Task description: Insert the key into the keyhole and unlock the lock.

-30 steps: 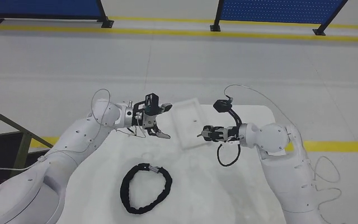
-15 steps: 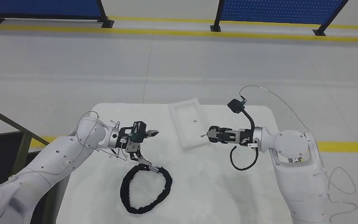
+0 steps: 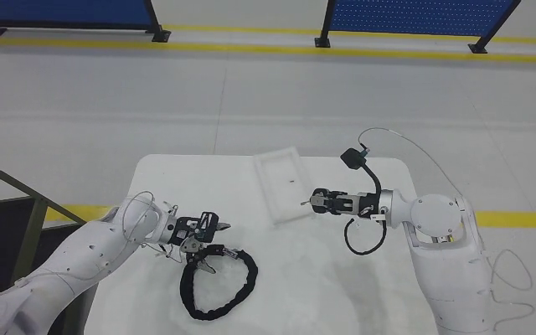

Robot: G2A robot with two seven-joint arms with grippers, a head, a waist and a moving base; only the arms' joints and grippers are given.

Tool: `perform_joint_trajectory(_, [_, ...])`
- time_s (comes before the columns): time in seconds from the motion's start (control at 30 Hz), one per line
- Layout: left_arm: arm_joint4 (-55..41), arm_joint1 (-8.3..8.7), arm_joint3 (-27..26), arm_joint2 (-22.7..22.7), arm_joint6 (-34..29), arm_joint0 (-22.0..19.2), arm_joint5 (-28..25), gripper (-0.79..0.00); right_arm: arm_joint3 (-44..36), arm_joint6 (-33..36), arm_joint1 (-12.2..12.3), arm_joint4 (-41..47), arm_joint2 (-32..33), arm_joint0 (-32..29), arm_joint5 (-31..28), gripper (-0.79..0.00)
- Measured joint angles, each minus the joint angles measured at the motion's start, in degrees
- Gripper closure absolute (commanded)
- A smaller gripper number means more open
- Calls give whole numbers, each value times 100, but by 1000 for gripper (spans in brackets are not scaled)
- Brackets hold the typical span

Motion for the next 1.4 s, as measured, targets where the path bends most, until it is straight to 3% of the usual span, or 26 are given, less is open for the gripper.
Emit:
perform_joint_trajectory(0.33, [535,-346,293,0,-227,-61,0,-785,0,0,0,0,0,0,0,0])
perform_joint_trajectory(0.73, [988,-531,314,-11,-428,-83,123,-785,0,0,0,0,0,0,0,0])
perform_joint_trajectory(1.4, [799,-554,300,-99,-268,-14,203,-785,0,0,0,0,0,0,0,0])
